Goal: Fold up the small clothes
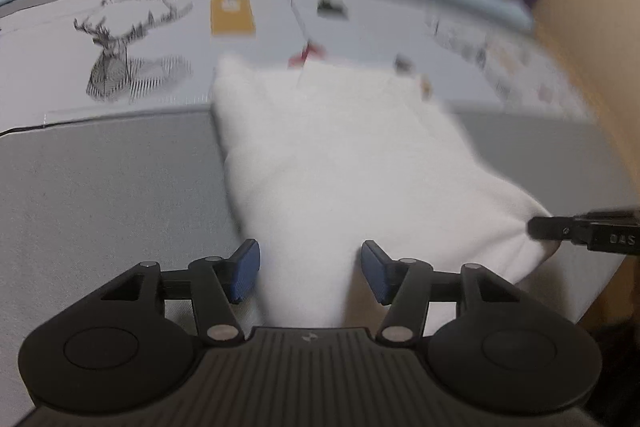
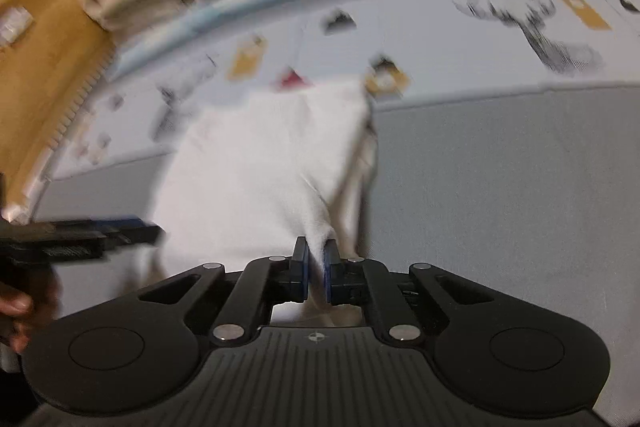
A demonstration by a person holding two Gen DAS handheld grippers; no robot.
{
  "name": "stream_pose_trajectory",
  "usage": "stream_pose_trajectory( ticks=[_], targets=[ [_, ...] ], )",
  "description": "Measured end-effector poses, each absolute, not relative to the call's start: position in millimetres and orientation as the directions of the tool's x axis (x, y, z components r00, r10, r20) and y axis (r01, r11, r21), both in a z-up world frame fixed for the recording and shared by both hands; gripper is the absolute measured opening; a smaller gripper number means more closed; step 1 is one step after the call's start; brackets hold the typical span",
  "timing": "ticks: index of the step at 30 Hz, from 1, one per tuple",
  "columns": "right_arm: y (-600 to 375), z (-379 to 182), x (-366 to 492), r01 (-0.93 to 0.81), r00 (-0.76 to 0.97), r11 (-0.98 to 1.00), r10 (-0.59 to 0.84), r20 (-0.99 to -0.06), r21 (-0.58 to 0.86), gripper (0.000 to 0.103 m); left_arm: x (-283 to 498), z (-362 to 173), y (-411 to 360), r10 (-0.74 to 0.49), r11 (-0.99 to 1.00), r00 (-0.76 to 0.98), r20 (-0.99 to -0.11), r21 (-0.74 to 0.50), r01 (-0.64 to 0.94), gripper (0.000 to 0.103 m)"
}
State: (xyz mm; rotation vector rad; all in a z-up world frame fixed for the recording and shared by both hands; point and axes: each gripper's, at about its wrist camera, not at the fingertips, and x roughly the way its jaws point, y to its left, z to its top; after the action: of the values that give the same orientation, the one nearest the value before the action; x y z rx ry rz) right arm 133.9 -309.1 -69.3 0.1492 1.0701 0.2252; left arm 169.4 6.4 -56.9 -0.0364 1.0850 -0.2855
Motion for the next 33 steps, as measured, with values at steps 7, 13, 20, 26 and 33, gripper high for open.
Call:
stream_pose_trajectory(
  ticks=[7, 13, 20, 26, 33],
  targets=[
    [-310.1, -61.0, 137.0, -0.082, 0.488, 0.966, 0.254, -0.835, 0.246, 0.015, 167.3, -54.1, 5.6, -0.212, 0.969, 0.440, -0.872, -0.128, 0.213, 0.068],
    [-330.0, -40.5, 146.2, 0.014, 0.637, 0.948, 0.237, -0.733, 0.319, 0.023, 173.0, -60.7, 7.3, -0.212, 0.970, 0.424, -0.881, -0.135, 0.203, 0.068],
    [-324.9, -50.5, 188.2, 0.093, 0.609, 0.934, 0.221, -0.762, 0.345, 0.048, 171.7, -72.1, -1.5, -0.162, 0.969, 0.390, -0.907, -0.073, 0.234, 0.073],
    [-317.0, -74.9, 222.3, 0.161, 0.558, 0.922, 0.209, -0.803, 0.352, 0.048, 171.2, -72.5, -0.9, -0.164, 0.969, 0.391, -0.906, -0.074, 0.236, 0.074],
    [-308.5, -83.0, 234.2, 0.141, 0.586, 0.891, 0.276, -0.762, 0.432, 0.003, 174.4, -74.2, -0.4, -0.164, 0.969, 0.387, -0.907, -0.074, 0.237, 0.078]
  ],
)
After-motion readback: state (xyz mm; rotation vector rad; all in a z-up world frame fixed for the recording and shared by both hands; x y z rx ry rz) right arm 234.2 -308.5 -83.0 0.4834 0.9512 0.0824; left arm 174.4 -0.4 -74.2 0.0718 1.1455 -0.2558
